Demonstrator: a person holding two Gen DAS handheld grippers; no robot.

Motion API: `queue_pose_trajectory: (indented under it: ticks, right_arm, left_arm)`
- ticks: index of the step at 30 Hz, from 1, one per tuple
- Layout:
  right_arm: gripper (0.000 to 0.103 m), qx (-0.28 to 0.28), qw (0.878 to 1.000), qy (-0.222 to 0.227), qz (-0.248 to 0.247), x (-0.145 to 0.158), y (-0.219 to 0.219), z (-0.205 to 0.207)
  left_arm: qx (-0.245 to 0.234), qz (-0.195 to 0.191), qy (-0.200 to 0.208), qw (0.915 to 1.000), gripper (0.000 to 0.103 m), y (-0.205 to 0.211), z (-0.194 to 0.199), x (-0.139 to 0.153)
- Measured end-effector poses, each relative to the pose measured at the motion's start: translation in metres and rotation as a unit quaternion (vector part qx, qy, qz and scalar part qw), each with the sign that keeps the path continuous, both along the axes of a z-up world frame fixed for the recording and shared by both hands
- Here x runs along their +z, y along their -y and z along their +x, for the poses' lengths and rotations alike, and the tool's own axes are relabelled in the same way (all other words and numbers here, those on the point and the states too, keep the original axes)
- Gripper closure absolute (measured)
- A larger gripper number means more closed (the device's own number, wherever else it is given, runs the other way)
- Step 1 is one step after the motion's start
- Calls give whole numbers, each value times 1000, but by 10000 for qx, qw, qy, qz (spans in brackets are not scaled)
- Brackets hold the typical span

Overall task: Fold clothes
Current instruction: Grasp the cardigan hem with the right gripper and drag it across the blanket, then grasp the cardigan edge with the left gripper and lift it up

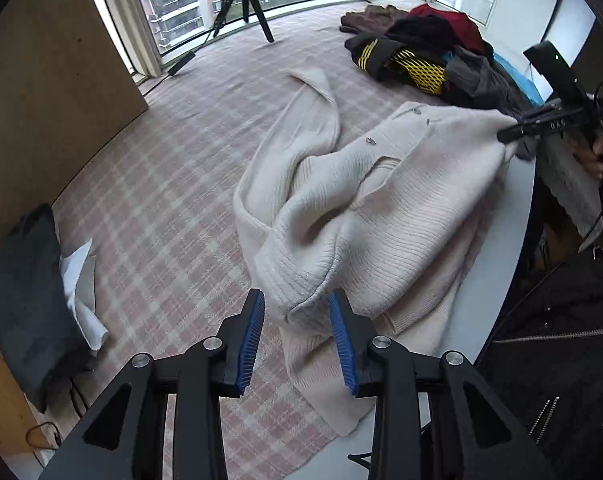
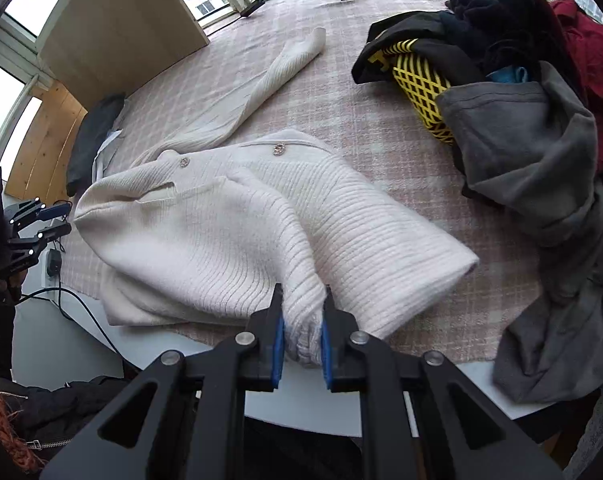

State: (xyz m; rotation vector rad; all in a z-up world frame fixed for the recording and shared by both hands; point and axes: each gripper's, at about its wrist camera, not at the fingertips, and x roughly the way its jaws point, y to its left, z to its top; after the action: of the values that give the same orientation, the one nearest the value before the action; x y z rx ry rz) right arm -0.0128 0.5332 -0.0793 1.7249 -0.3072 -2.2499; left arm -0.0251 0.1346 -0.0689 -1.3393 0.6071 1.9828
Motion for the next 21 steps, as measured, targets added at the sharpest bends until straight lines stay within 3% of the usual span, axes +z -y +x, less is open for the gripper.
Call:
queue_pose_trajectory:
  ticks: [4,9,10,11,12,15,19,21]
  right_arm:
    - [89,-110,9999,83,-104,-2,-7,5]
    - [89,-44,9999,79,-73,-4,-1,1]
    - [88,-29,9999,77,-81,-4,0,0]
    - [87,-13,9999,75,-89,-4,1,-1]
    - [87,39,9999,109,-66,-4,3,-3]
    - [81,295,9993,152,157,-3,8,-1]
    - [61,628,9971,-211,381,14,9,-3]
    - [61,775,9955,-417,360,21,9,-7]
  left_arm:
    - [-609,-245,-134,9978,69,-16,9,-7]
    - [-966,-450,-207,9941,67,-34,3,-20]
    - [-1009,-491,-166,9935,70,-38,0,-25]
    - [-989,-607,-63,9932,91,-40,-3,-33]
    - [-960,-694,49,9930,97,-42,-6,-40]
    - [-782,-646,447,9938,97,-37,-12,-48]
    - [-375,-100,499,9980,97,-14,-14,-27]
    - [-222,66,482,9986,97,-6,-16,-22]
